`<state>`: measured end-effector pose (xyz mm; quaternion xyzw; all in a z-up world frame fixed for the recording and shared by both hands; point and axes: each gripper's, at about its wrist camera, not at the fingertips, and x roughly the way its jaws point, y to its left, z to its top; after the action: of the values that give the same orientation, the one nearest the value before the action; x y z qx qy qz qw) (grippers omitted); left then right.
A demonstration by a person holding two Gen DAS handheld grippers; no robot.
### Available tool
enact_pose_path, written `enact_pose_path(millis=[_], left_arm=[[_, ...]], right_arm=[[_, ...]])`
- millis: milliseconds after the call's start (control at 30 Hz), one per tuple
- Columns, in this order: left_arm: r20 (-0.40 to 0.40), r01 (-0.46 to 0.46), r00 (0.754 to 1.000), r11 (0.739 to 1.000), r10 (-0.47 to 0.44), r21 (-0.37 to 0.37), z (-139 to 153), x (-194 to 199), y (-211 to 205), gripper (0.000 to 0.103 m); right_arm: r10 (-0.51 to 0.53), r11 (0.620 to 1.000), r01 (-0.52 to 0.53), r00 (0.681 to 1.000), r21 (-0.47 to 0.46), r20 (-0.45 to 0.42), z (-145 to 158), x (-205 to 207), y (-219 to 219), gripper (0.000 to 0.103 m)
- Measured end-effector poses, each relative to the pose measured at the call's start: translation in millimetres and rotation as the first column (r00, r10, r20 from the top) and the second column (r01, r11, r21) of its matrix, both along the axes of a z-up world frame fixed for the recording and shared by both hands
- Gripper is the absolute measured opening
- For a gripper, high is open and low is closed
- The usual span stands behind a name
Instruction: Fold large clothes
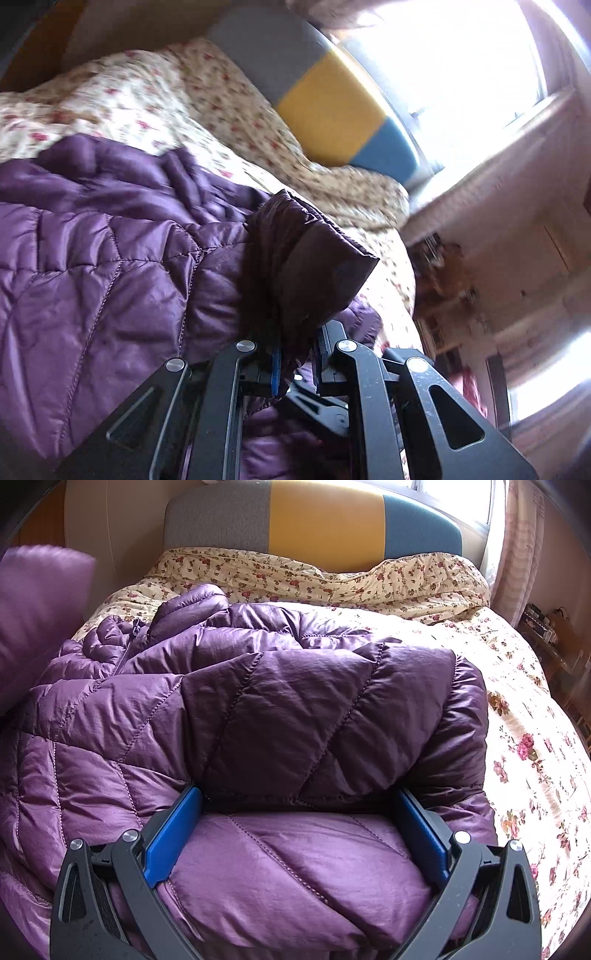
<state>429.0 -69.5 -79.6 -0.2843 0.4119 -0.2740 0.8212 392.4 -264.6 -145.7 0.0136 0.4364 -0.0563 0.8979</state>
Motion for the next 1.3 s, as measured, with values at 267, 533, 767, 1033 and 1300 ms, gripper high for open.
enact_pose_path(millis=[267, 533, 767, 1033, 1300], left_arm=[[-0.005, 0.090, 0.996, 0.995, -0.090, 0.044, -19, 12, -25, 0.057], [0.022, 0.033, 0.999, 0.999, -0.034, 0.032, -6, -10, 10, 0.063], [0.070, -0.134, 0.990, 0.980, 0.125, 0.148, 0, -40, 69, 0.062], [0.101, -0.270, 0.962, 0.946, 0.255, 0.179, 1, -66, 127, 0.063], [0.108, -0.366, 0.930, 0.914, 0.352, 0.175, 3, -82, 177, 0.062]], right_arm=[[-0.003, 1.000, 0.003, 1.000, -0.004, -0.002, 0, 1, 2, 0.101], [-0.003, 1.000, 0.003, 1.000, -0.008, -0.006, -1, 1, 3, 0.101], [-0.023, 1.000, 0.023, 1.000, -0.005, -0.001, 10, -3, -1, 0.087], [-0.126, 0.983, 0.115, 0.990, 0.143, 0.069, 54, -22, -25, 0.066], [0.056, 0.938, -0.051, 0.998, 0.343, -0.006, 59, 7, 23, 0.070]])
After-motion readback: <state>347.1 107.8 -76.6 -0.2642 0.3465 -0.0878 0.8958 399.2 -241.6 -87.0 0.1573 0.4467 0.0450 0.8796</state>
